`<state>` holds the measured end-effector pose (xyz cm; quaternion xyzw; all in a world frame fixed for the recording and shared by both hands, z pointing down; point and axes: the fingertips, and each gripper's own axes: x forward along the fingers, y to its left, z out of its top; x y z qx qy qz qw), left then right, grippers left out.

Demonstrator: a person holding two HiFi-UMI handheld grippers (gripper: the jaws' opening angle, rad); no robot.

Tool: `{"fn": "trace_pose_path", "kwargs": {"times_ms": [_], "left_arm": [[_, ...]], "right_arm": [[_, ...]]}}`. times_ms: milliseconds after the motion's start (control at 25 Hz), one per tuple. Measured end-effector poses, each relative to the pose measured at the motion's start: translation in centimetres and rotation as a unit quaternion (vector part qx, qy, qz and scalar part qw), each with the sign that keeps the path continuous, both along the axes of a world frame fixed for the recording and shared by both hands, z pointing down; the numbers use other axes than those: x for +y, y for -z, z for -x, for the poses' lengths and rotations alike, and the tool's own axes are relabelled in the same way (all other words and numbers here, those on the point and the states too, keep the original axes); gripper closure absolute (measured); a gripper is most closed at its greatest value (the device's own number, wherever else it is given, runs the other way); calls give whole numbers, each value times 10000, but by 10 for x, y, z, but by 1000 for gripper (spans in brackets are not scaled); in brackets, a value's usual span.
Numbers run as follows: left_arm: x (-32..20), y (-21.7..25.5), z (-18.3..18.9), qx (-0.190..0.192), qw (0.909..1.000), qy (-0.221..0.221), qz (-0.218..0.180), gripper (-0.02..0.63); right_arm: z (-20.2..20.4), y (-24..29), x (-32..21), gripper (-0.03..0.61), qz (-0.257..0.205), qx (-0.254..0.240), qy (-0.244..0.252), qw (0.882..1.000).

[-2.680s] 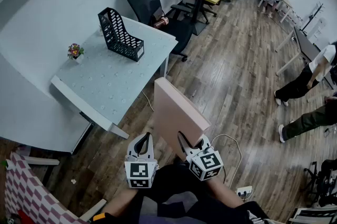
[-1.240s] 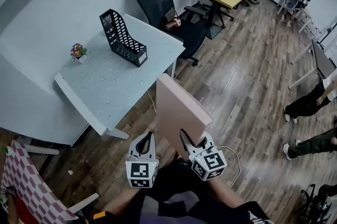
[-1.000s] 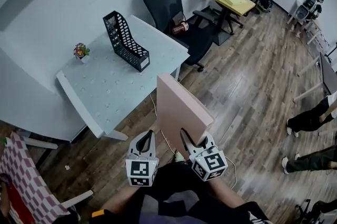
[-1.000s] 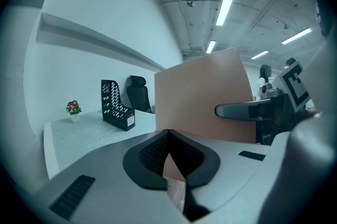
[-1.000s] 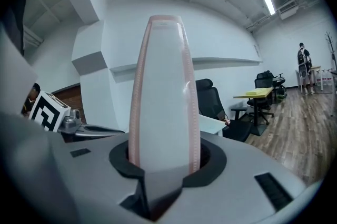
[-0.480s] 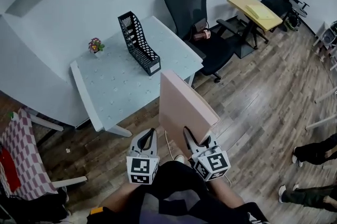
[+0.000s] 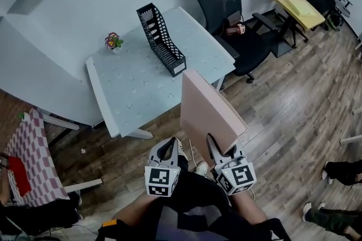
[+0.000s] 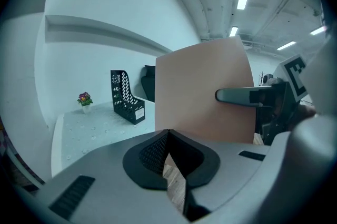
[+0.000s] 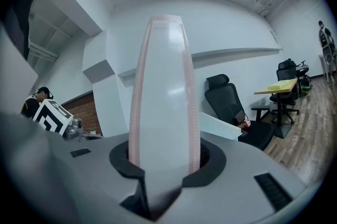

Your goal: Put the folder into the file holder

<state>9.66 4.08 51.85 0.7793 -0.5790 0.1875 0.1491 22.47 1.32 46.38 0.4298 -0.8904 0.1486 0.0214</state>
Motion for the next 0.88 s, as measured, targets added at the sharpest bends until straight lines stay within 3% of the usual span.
{"fn": "trace_pose_path", "kwargs": {"times_ms": [400,640,880], "left_arm": [[-107,24,28,163,9984,-332,-439,607],[-166,50,73,238,9959,-307,-816,607],[-193,55,123,319,9951,-99,-930,607]], "right_arm": [[37,32,-81,434,-217,264,-225,9992],[78,68,-144,434,-578,395,-305,9971],[113,104,-188,434,-886,301,-414,9948]]}}
